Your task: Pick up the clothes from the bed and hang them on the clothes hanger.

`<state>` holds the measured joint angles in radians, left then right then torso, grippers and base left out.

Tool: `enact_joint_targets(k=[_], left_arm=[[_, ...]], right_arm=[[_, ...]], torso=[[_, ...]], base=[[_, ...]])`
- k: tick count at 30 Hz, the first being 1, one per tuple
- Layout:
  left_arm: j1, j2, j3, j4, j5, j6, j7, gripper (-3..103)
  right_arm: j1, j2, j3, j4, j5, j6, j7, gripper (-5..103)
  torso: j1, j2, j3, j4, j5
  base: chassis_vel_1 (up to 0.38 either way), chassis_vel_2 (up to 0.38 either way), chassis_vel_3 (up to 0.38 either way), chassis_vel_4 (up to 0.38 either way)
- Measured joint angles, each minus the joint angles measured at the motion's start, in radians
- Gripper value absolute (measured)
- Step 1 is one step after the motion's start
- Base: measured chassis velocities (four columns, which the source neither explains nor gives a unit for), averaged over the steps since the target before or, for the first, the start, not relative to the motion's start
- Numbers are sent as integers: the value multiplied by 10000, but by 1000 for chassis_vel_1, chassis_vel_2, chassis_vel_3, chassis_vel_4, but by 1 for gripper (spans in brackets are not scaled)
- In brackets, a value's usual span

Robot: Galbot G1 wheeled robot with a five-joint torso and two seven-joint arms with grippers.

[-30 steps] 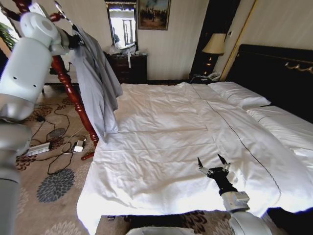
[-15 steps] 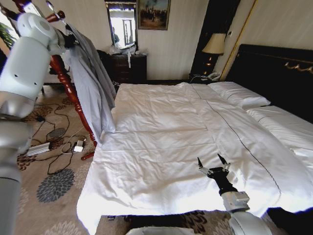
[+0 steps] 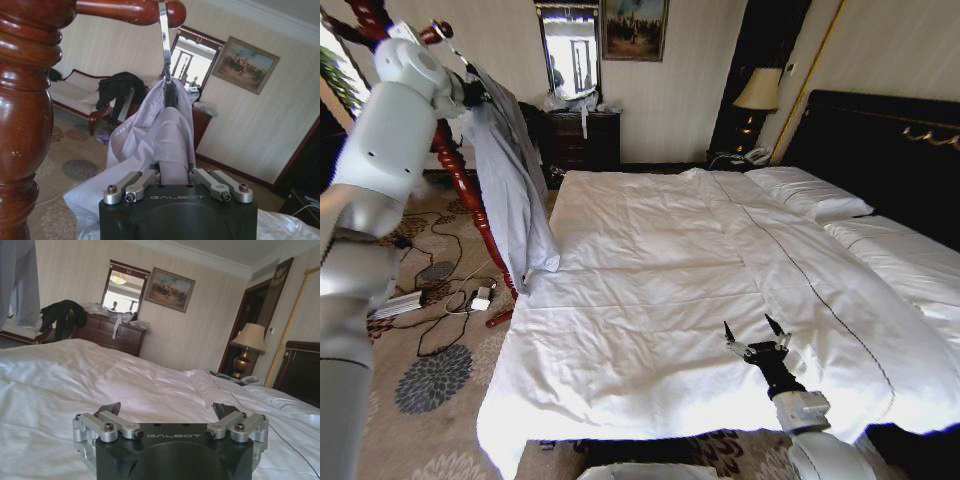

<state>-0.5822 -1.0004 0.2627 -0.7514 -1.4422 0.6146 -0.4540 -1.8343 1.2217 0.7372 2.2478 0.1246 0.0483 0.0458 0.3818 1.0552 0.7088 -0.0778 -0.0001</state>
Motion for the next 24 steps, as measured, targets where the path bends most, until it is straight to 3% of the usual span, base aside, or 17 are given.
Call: enact_joint_targets(k=[12,16,18,22,24], left_arm=[[313,79,-280,-418,31,241,-295,15],[337,103,-417,-485,123,435,-388,33],[338,113,-431,-508,188,462,-389,33],[340,188,-481,-578,624,523,-302,55],[339,195,-493,-585,654,526,-299,55]], right_arm=[[0,0,0,0,0,0,0,100],[0,0,0,0,0,0,0,100],[0,0,0,0,0,0,0,100],[0,0,0,0,0,0,0,100],[0,0,0,0,0,0,0,100]], torso=[[0,0,-1,-2,2],[1,-1,0,0,0],[0,0,0,-1,0],[0,0,0,-1,0],[0,0,0,-1,0]], base=[[0,0,0,0],[0,0,0,0],[0,0,0,0],[0,0,0,0],[0,0,0,0]])
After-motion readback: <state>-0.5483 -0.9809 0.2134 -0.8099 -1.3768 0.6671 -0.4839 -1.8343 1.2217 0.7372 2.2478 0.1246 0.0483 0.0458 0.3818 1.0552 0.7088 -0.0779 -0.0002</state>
